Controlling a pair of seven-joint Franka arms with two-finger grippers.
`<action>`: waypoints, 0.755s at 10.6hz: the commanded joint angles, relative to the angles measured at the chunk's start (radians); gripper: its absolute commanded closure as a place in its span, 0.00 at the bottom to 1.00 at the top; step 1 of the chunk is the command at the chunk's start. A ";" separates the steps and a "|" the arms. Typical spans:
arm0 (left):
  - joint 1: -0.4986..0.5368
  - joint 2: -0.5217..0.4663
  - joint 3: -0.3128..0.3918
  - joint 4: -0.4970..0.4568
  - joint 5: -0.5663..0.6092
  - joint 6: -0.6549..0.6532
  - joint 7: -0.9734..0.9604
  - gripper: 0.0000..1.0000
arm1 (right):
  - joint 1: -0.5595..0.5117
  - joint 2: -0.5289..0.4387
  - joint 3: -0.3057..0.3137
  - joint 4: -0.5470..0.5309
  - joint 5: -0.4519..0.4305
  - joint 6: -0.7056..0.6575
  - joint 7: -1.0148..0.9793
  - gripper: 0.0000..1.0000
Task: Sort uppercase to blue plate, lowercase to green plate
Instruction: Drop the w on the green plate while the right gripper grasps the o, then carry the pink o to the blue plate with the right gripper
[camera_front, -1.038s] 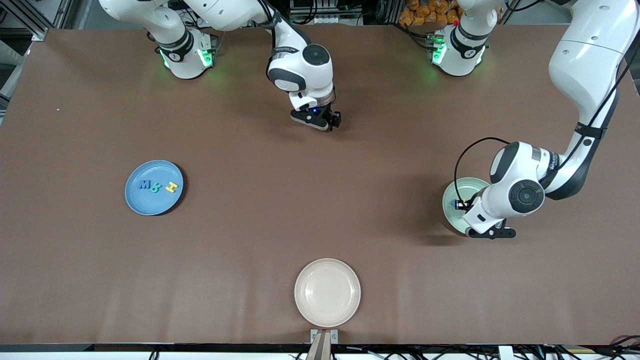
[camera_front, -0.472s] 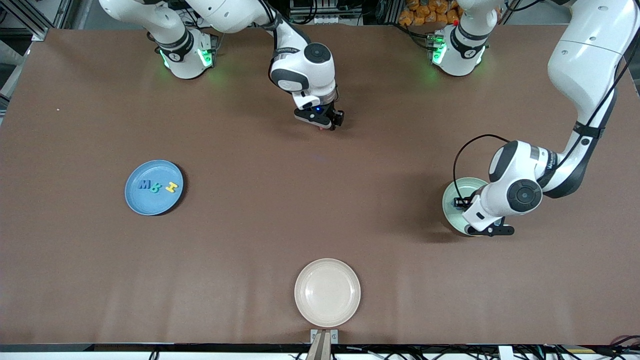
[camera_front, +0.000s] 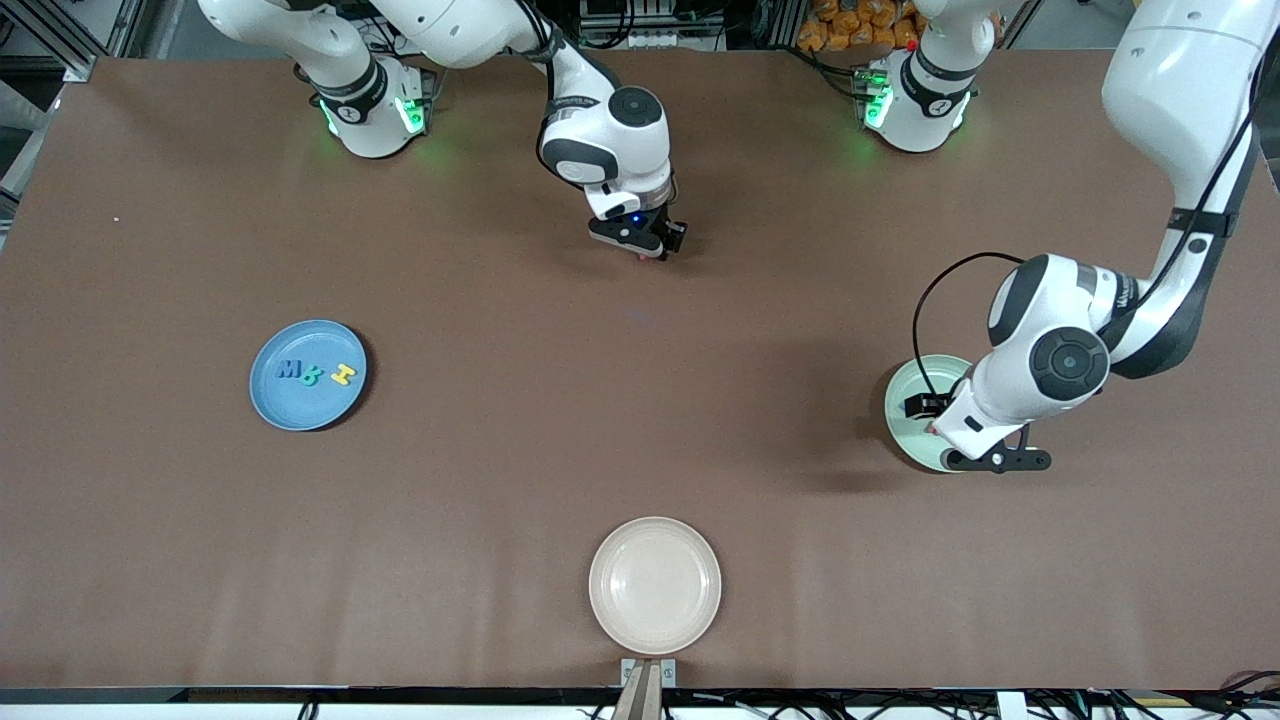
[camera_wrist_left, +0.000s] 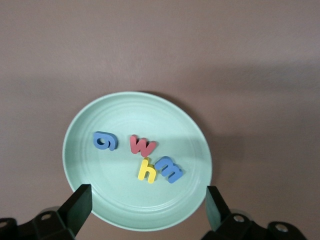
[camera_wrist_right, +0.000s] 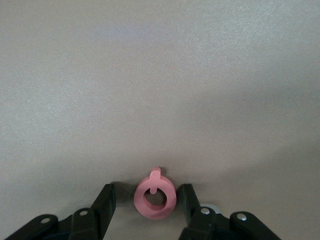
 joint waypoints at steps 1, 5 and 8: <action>-0.023 -0.068 0.002 0.035 -0.028 -0.064 0.011 0.00 | 0.002 0.024 0.002 0.015 -0.039 0.009 0.037 0.46; -0.060 -0.116 0.004 0.165 -0.084 -0.206 0.013 0.00 | 0.002 0.022 0.002 0.015 -0.039 0.006 0.037 0.54; -0.078 -0.196 0.040 0.169 -0.147 -0.210 0.013 0.00 | 0.002 0.024 0.002 0.013 -0.039 0.007 0.037 0.59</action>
